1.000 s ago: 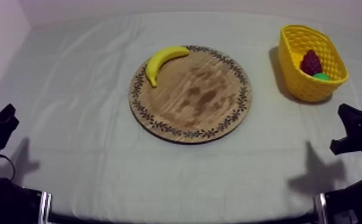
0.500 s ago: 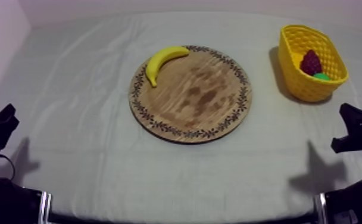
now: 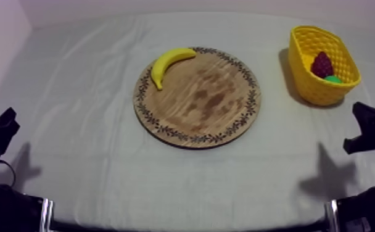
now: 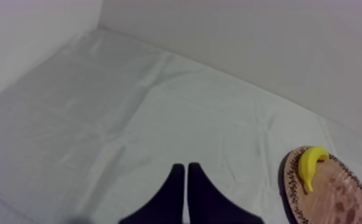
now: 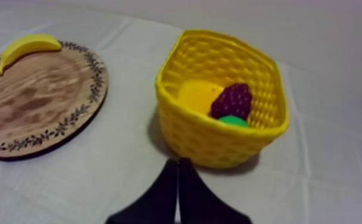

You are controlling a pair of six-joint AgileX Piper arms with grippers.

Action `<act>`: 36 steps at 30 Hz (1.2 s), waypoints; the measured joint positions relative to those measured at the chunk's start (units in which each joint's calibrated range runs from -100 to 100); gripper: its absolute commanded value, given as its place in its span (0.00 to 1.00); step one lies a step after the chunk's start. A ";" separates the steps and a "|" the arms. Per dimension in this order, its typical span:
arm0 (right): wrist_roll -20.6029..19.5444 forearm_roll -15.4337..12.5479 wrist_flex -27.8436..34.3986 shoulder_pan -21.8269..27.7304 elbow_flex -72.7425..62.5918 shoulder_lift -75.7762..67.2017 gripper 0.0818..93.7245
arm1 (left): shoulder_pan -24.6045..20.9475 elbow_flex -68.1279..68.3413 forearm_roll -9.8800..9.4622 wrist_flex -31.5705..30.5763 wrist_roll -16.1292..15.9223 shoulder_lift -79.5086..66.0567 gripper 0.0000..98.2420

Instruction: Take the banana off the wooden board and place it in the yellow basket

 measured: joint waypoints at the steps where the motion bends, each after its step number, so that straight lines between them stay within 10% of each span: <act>1: 0.14 0.06 -1.93 -0.20 -0.64 1.74 0.02 | 0.00 0.00 0.00 0.00 0.00 0.00 0.00; 9: -4.99 1.00 -15.20 -5.14 -10.43 15.00 0.02 | 0.00 0.00 0.00 0.00 0.00 0.00 0.00; 20: -19.30 8.40 -9.40 -13.44 -34.48 31.82 0.02 | 0.00 0.00 0.00 0.00 0.00 0.00 0.00; 36: -25.82 4.88 -5.37 -19.78 -66.46 62.02 0.02 | 0.00 0.00 0.00 0.00 0.00 0.00 0.00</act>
